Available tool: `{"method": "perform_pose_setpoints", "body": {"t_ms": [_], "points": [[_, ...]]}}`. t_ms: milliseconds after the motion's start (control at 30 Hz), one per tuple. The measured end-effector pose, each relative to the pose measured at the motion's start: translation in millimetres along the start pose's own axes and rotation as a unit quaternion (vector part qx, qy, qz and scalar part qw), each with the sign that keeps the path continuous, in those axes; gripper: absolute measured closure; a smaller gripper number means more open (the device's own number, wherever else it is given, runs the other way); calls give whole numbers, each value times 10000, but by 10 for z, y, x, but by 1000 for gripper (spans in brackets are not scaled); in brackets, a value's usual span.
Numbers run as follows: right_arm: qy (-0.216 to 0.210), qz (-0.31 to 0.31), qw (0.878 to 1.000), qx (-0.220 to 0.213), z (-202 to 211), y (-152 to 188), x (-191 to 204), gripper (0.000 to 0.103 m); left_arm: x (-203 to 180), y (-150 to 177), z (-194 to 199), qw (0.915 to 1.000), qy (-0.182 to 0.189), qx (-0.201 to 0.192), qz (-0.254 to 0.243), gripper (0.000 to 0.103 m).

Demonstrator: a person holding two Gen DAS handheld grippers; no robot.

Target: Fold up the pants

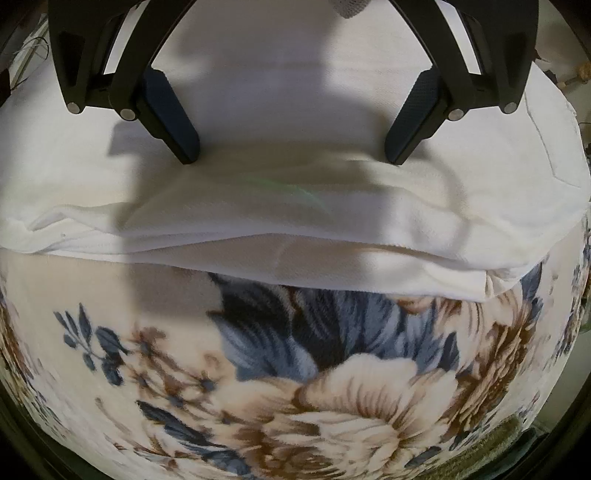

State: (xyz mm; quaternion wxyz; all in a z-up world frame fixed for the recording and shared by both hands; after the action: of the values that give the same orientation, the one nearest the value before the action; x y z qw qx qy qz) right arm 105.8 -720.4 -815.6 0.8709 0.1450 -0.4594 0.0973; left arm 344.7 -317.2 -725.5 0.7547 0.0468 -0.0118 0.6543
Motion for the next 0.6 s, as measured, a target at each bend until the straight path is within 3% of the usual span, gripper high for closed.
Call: {"method": "perform_pose_setpoints", "body": {"t_ms": [33,67,133,267,400,600], "points": [[-80,70,9998,-136,8,-29,47,51,-16,4,16,10000,5,-1,6,0],[-36,144,9995,-268,9,-53,98,67,-17,4,19,10000,1,-3,1,0],[334,404,9978,-411,32,-61,228,85,-4,-3,3,10000,12,-16,2,0],[775,816,9920,-578,68,53,465,94,28,-17,39,10000,66,2,62,0],[699,1329,9864,-663,100,213,1029,95,159,14,239,9983,445,16,379,0],[535,2281,9712,-432,105,948,1880,95,589,117,709,9936,693,-419,792,0]]}}
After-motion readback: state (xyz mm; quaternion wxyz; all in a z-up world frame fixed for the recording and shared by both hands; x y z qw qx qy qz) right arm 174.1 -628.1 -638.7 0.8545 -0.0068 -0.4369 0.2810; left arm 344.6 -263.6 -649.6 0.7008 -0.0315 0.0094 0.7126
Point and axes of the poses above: each gripper's, at about its wrist camera, not at the fingertips, and z roughly against the way its jaws point, x to its left, y to its underside, the point moved 7 cm from there along -z, roughly the way its jaws point, and after that the axes turned 4 degrees about x, right-handed, at the moved point
